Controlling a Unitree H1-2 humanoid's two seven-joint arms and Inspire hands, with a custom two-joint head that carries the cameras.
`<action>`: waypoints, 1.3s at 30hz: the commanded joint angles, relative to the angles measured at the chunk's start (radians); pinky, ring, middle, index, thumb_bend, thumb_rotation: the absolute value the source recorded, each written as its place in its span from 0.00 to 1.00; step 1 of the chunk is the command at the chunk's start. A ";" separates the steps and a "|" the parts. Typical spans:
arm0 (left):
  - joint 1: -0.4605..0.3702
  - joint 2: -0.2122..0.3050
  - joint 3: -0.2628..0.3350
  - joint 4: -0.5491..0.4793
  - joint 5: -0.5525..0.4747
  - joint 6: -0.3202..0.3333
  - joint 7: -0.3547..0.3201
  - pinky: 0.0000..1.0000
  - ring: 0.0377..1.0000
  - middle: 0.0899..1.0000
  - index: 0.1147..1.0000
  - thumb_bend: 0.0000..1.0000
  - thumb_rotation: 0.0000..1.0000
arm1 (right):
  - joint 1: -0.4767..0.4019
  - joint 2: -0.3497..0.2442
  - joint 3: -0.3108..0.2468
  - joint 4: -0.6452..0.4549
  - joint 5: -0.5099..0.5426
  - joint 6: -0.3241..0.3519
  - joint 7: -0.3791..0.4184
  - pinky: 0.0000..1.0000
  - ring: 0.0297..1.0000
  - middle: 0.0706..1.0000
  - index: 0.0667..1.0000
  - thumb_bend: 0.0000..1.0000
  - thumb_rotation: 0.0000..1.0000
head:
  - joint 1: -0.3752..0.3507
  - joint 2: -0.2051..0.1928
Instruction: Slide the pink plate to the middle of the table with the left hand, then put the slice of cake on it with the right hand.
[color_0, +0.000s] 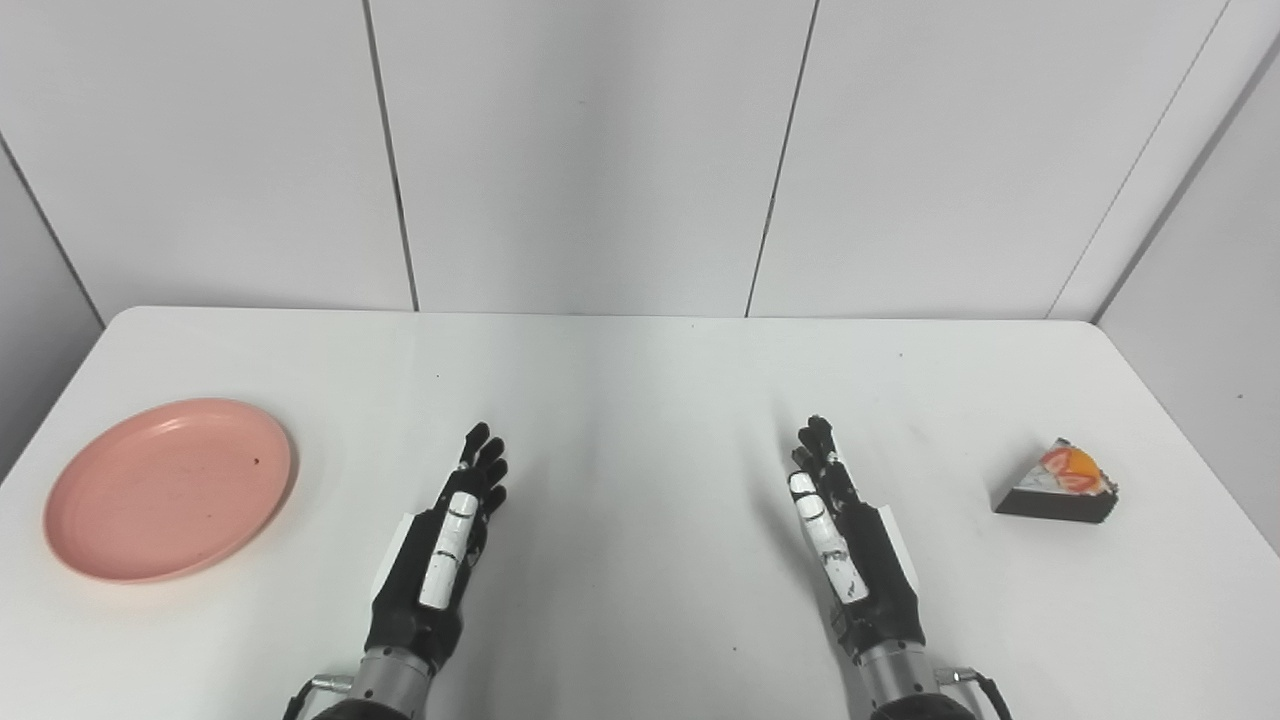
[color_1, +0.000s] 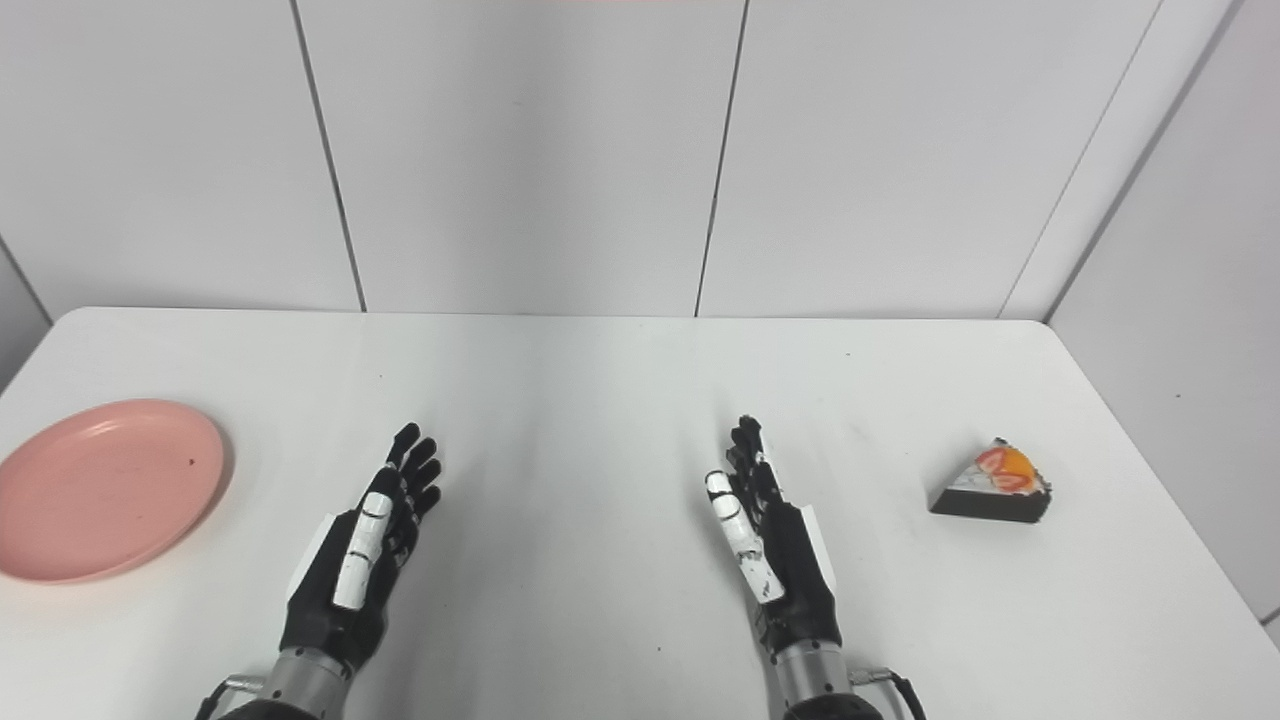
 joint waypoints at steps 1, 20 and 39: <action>0.000 -0.001 0.001 -0.002 0.009 0.001 0.003 1.00 1.00 1.00 1.00 0.61 0.97 | -0.023 0.001 -0.003 -0.025 0.004 -0.020 0.004 1.00 0.99 1.00 1.00 0.61 0.80 | 0.001 0.001; 0.004 -0.017 0.001 -0.002 0.015 -0.004 0.015 1.00 1.00 1.00 1.00 0.60 0.97 | -0.019 -0.006 -0.005 -0.020 0.017 -0.028 0.014 1.00 0.99 1.00 1.00 0.62 0.79 | 0.053 -0.014; -0.192 -0.040 0.100 0.215 0.108 -0.251 0.166 1.00 1.00 1.00 1.00 0.65 1.00 | 0.008 -0.047 -0.068 0.004 0.117 -0.035 0.061 1.00 1.00 1.00 1.00 0.51 0.83 | 0.469 -0.204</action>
